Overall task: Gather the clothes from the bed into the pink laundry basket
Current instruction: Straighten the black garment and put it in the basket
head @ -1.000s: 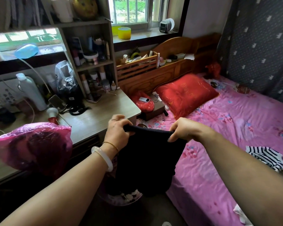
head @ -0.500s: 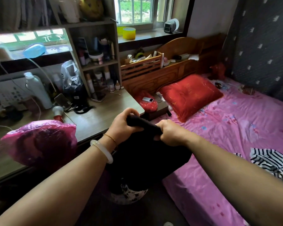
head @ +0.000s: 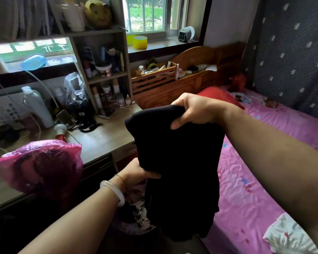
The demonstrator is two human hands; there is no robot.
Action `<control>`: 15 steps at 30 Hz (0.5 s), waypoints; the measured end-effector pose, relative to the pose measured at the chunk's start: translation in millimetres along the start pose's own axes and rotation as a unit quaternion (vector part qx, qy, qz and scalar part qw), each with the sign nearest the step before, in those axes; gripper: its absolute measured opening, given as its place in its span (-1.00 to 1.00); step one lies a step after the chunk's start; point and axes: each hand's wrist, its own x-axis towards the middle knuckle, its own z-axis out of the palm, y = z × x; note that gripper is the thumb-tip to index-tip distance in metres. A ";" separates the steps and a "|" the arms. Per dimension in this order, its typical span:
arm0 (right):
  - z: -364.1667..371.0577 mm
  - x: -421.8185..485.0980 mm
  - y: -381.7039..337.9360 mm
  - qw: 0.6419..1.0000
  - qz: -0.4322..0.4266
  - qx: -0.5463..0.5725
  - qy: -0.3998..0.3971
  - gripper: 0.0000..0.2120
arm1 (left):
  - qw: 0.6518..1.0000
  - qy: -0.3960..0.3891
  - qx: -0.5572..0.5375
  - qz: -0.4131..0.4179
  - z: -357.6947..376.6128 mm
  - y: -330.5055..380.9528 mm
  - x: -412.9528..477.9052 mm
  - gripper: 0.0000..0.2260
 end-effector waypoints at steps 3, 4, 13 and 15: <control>-14.4 -6.0 4.5 0.999 0.024 0.005 0.034 -0.72 | 0.999 -0.006 -0.045 -0.012 9.6 3.8 0.1 -0.72; -18.1 -7.7 7.8 0.998 0.033 -0.010 0.060 -0.72 | 0.997 -0.012 -0.071 -0.028 11.7 5.1 -0.3 -0.73; -19.2 -1.9 97.2 0.858 0.148 0.073 0.486 -0.40 | 0.957 -0.021 -0.272 -0.103 26.6 31.0 2.0 -0.77; 8.5 -13.5 122.8 0.841 0.262 0.217 0.422 -0.41 | 0.943 -0.018 -0.312 -0.115 21.8 37.6 6.1 -0.75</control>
